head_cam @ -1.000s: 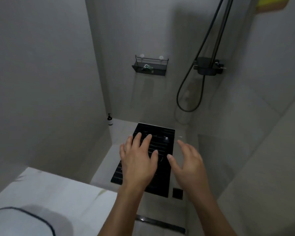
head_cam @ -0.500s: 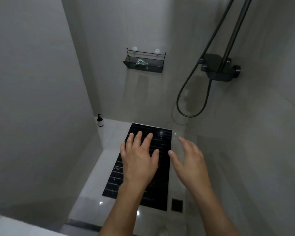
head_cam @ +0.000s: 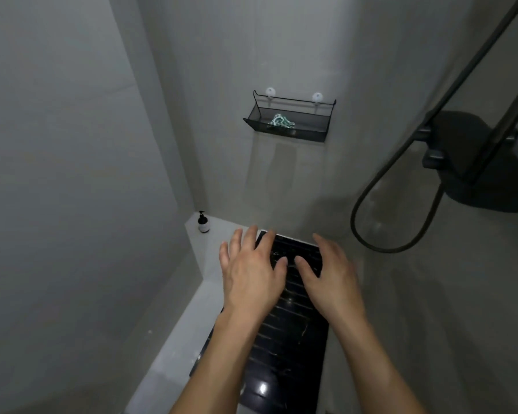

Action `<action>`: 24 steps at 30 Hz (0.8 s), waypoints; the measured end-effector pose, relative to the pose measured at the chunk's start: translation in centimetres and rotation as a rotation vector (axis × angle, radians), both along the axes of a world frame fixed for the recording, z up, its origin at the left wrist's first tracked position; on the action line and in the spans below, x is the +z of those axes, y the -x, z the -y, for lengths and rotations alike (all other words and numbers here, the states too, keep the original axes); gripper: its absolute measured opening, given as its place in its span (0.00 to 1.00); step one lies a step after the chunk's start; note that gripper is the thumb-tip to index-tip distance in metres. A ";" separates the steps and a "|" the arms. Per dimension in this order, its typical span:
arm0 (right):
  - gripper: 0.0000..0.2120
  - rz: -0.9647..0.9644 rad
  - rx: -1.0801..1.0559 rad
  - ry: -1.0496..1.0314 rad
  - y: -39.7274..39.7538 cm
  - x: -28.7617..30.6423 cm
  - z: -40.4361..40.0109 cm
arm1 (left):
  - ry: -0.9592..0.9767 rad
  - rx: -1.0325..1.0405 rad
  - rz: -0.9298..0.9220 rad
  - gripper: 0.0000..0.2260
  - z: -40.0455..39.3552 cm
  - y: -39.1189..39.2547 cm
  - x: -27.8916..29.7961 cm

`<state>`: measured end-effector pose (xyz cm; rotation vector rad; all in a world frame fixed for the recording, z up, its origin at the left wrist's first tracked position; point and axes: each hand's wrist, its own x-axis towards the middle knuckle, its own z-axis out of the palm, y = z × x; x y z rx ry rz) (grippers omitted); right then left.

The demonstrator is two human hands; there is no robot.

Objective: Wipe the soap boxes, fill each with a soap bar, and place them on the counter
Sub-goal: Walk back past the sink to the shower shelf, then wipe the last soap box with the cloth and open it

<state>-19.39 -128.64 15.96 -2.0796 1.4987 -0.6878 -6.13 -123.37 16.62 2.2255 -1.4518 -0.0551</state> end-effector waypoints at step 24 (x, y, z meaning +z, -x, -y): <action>0.29 0.011 -0.217 0.023 -13.3 0.1 33.0 | -0.023 -0.243 -0.033 0.27 36.3 -15.2 -0.6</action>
